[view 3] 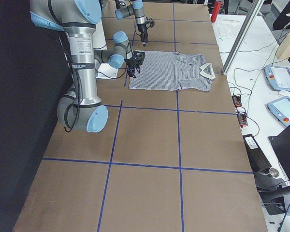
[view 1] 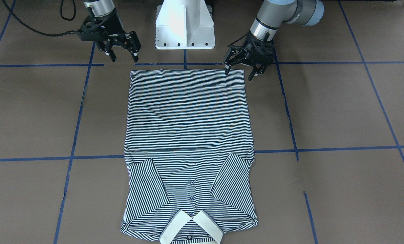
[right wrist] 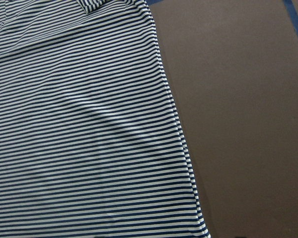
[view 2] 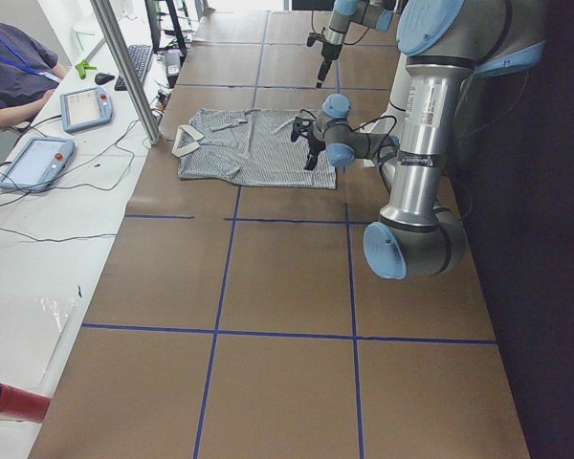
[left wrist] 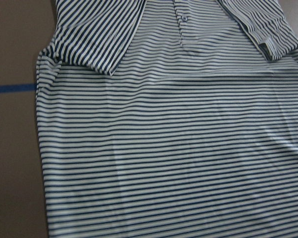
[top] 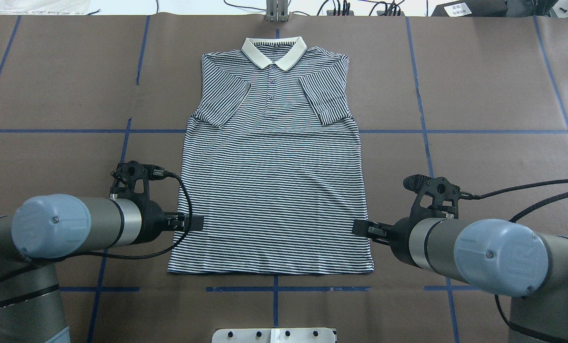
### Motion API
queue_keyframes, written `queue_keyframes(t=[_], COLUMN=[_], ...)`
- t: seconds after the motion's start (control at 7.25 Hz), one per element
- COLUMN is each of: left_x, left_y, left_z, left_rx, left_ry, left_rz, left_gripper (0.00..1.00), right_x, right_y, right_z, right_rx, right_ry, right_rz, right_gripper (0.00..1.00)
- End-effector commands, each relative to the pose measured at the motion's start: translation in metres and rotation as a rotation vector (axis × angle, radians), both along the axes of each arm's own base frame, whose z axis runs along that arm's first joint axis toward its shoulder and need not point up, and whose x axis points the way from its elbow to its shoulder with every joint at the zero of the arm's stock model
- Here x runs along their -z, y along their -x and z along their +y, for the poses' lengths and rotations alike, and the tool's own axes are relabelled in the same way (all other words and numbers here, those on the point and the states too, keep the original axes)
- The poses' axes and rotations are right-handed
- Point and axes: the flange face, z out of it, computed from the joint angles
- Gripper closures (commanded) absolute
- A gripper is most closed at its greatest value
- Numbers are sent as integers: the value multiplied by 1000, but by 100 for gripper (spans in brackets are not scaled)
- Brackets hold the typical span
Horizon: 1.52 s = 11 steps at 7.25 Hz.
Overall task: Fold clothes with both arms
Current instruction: 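Move both grippers to the hem corners nearest the robot, then grasp the hem corners with both grippers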
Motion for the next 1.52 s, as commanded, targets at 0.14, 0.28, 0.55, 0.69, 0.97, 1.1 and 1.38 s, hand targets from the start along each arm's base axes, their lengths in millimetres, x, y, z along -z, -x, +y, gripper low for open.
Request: queue_keyframes(t=[0.14, 0.28, 0.55, 0.69, 0.97, 1.1, 1.38], left_x=[-36, -39, -41, -45, -53, -52, -51], left_y=[-18, -28, -32, -33, -42, -45, -45], left_z=[45, 55, 55, 55, 54, 54, 54], left_rx=[-6, -2, -4, -5, -8, -8, -8], left_ry=[121, 127, 131, 132, 136, 136, 135], left_rz=[-92, -101, -106, -114, -131, -131, -128], left_gripper=[41, 45, 49, 50, 51, 52, 64], right_x=[-1, -1, -1, -1, -1, -2, -1], right_y=[6, 6, 6, 6, 6, 6, 6], right_z=[11, 10, 10, 11, 11, 10, 11], right_rx=[4, 3, 5, 6, 6, 5, 6], right_ry=[-8, -9, -11, -11, -11, -11, -11], right_rz=[6, 6, 7, 7, 7, 8, 7], right_gripper=[9, 8, 8, 8, 8, 8, 8])
